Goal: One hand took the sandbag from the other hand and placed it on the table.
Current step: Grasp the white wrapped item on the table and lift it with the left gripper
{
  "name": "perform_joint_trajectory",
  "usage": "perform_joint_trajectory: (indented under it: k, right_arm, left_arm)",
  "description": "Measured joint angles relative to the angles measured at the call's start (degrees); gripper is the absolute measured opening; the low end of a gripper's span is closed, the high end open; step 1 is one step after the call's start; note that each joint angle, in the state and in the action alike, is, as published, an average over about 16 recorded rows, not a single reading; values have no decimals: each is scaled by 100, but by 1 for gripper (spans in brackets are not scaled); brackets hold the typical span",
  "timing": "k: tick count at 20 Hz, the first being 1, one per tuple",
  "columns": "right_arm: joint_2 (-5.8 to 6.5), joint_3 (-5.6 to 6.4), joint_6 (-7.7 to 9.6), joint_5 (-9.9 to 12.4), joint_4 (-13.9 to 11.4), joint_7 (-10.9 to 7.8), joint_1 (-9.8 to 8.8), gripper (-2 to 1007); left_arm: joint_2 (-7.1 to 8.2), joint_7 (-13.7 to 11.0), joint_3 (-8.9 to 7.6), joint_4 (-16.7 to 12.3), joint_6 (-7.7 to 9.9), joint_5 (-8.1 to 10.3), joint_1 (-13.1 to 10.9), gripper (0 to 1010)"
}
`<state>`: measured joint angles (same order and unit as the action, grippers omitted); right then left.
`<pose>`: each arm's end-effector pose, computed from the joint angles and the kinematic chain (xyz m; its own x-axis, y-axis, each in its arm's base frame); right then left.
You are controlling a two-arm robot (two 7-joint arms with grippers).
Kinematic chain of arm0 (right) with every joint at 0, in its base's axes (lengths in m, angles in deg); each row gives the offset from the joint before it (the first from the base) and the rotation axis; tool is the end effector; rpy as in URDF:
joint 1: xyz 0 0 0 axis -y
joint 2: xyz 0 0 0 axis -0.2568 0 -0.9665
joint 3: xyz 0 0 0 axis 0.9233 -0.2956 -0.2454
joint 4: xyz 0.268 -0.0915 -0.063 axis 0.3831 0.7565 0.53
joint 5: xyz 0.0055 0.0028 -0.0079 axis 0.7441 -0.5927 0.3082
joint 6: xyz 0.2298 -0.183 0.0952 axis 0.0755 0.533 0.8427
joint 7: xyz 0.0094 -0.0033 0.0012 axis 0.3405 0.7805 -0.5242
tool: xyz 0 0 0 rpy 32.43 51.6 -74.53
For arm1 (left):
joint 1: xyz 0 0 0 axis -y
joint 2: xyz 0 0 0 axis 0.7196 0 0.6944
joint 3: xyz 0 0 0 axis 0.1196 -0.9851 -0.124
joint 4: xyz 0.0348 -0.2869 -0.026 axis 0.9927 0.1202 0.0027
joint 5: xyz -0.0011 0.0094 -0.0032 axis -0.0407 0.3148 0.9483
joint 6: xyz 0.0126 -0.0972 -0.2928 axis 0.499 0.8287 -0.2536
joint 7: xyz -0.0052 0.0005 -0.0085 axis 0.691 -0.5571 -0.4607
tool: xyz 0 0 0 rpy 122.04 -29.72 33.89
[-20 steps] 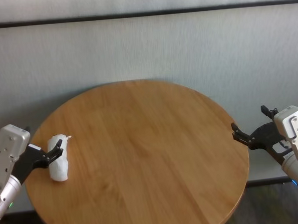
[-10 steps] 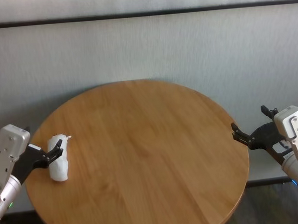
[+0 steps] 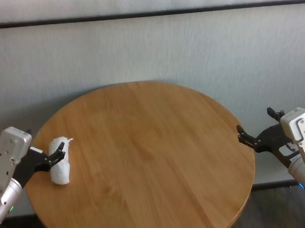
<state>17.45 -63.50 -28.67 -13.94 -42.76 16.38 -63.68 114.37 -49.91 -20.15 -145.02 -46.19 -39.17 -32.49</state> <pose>0.3581 -0.0826 -0.3023 0.2922 -0.8804 0.3736 0.9553 0.2872 -0.0704 0.3590 0.0824 -0.3026 0.3040 0.8776 0.3708 -0.9520 0.2945 0.0834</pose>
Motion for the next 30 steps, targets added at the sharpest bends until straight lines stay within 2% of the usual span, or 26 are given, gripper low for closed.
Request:
perform_joint_trajectory:
  k: [8, 13, 20, 26, 30]
  right_arm:
    - [0, 0, 0, 0, 0, 0, 0, 1001]
    - [0, 0, 0, 0, 0, 0, 0, 1001]
    - [0, 0, 0, 0, 0, 0, 0, 1001]
    - [0, 0, 0, 0, 0, 0, 0, 1001]
    - [0, 0, 0, 0, 0, 0, 0, 1001]
  left_arm:
    - [-76, -194, -84, 24, 207, 47, 2, 1001]
    - [-137, -336, -202, -34, 532, 222, -28, 1001]
    - [-231, -498, -465, -302, 1305, 668, -117, 1001]
    - [-349, -552, -690, -601, 2174, 1093, -185, 1001]
    - [-458, -461, -784, -748, 2716, 1240, -184, 1001]
